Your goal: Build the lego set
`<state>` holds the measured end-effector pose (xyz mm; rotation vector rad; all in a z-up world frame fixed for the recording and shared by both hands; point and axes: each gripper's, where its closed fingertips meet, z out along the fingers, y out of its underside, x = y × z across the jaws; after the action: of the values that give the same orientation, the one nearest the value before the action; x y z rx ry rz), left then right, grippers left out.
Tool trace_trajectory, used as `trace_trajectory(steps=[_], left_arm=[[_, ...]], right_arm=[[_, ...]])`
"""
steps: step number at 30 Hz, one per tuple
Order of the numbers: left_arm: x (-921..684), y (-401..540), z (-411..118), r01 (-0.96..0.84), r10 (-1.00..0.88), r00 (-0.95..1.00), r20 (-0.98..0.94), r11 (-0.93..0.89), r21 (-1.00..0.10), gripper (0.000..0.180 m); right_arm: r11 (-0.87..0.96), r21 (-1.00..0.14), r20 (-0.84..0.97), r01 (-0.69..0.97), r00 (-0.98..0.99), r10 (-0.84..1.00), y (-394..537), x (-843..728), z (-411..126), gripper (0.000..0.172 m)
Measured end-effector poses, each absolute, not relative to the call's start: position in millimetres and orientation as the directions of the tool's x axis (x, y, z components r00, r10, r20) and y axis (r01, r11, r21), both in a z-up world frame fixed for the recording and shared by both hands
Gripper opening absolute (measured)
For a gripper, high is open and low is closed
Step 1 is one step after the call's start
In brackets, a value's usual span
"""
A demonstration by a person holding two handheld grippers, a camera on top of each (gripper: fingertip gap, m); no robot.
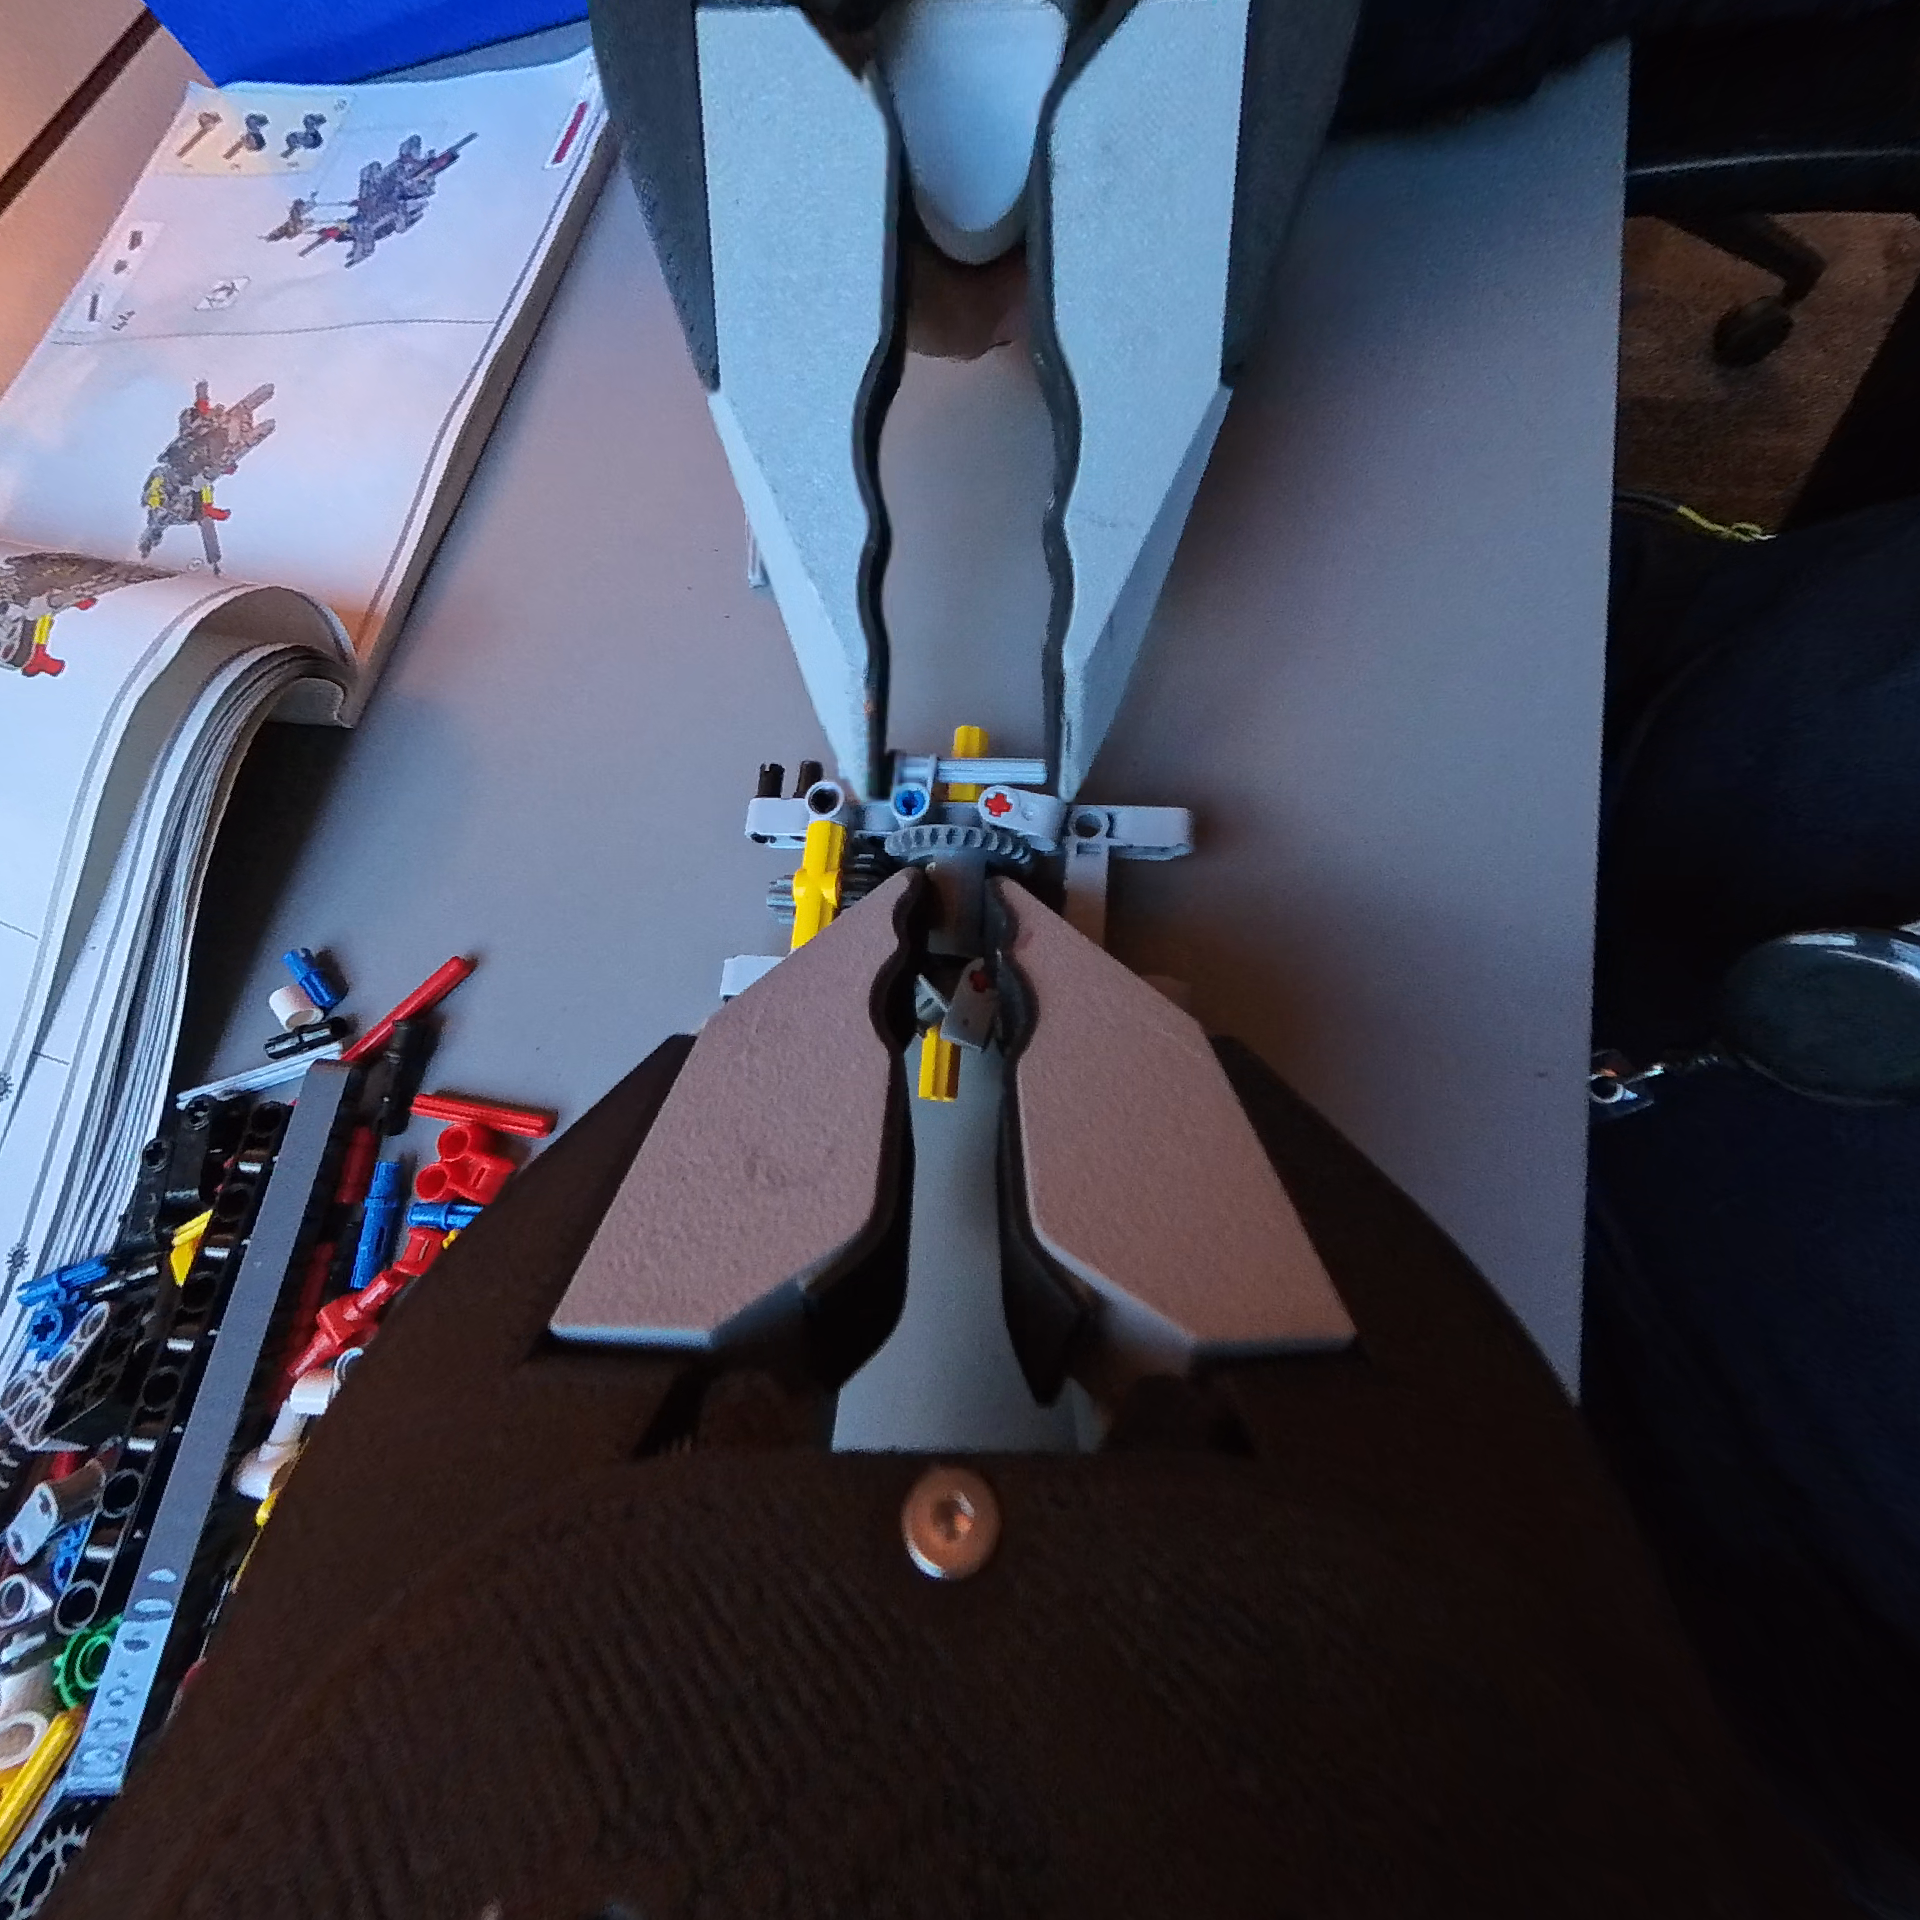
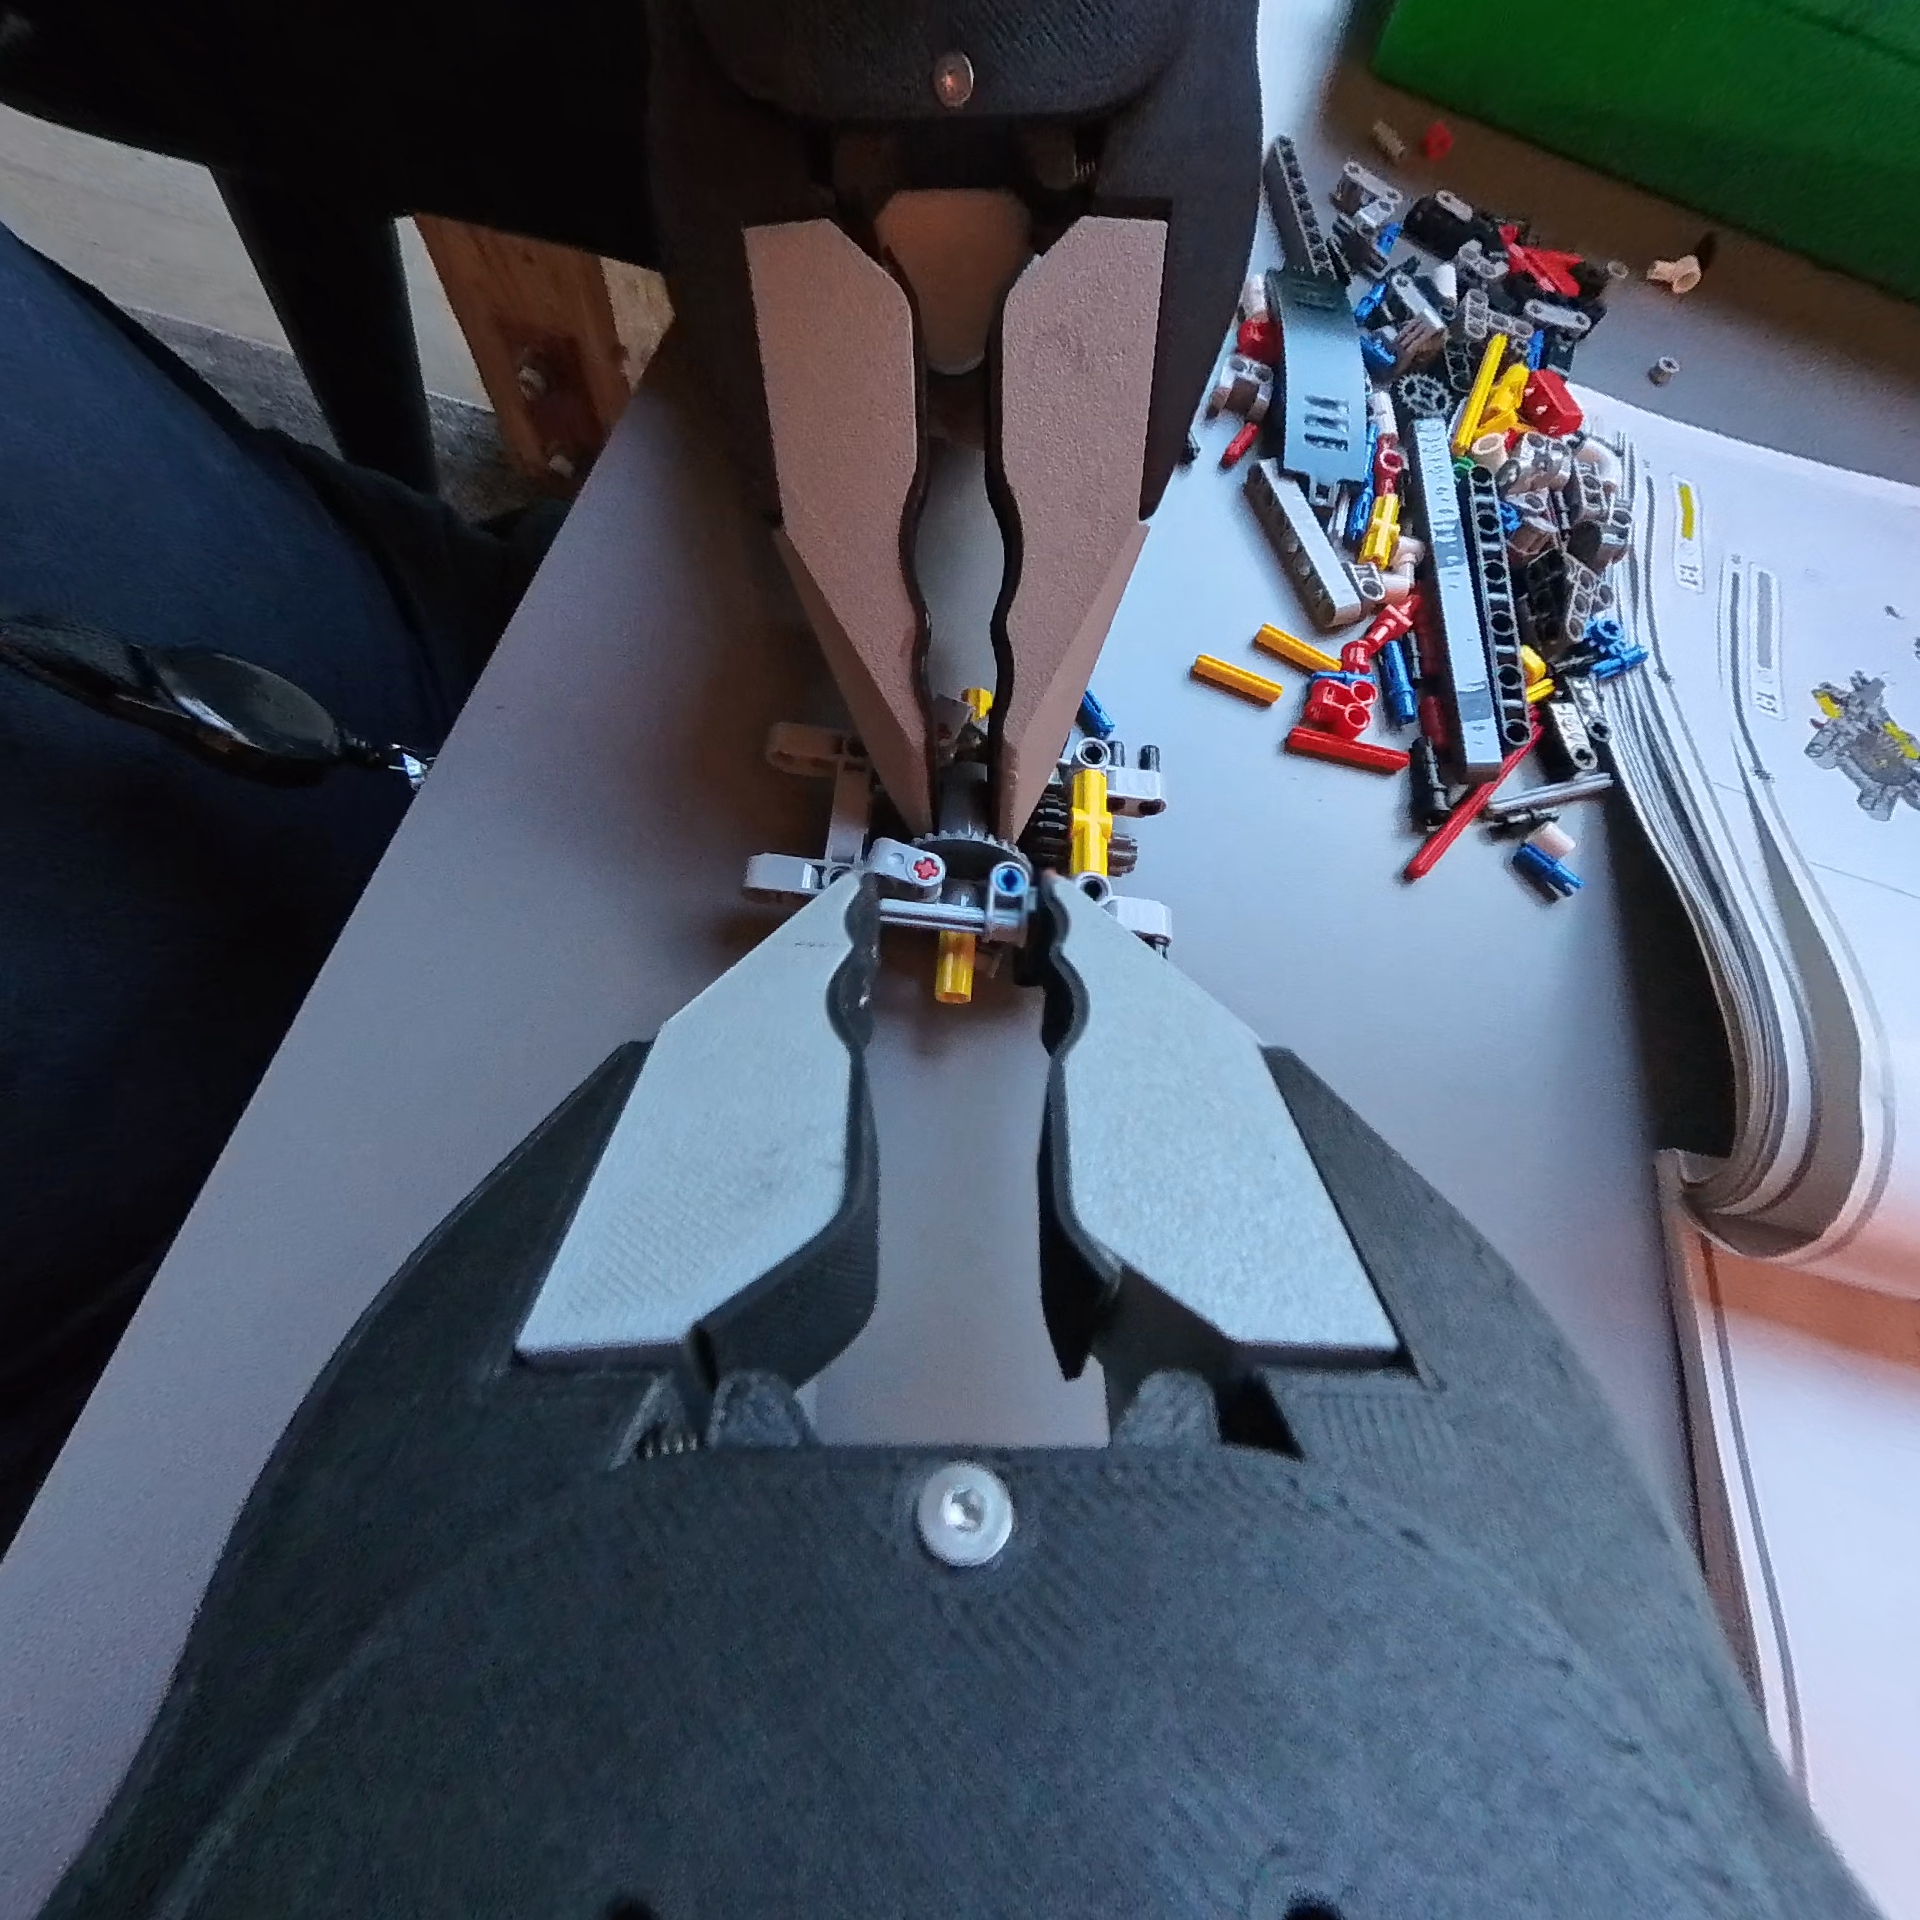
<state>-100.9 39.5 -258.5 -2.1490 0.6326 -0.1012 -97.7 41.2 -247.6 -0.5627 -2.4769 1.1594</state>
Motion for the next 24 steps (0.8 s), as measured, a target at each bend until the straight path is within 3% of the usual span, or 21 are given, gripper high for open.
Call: trace_trajectory(steps=[12,19,24], left_arm=[[-103.0,41.5,-258.6,-0.389,-0.461,0.876,-0.141,-0.503,-0.772,0.009],[-106.8,43.3,-258.4,-0.364,-0.439,0.890,-0.124,-0.518,-0.774,0.009],[-107.9,43.9,-258.3,-0.338,-0.435,0.896,-0.092,-0.532,-0.777,0.009]], right_arm=[[0.697,-0.701,0.266,0.152,-0.851,0.453,43.7,-98.9,-251.9,0.027],[0.811,-0.554,0.353,0.189,-0.829,0.434,45.0,-101.6,-253.7,0.027],[0.751,-0.580,0.179,0.315,-0.850,0.495,45.9,-102.7,-254.1,0.026]])
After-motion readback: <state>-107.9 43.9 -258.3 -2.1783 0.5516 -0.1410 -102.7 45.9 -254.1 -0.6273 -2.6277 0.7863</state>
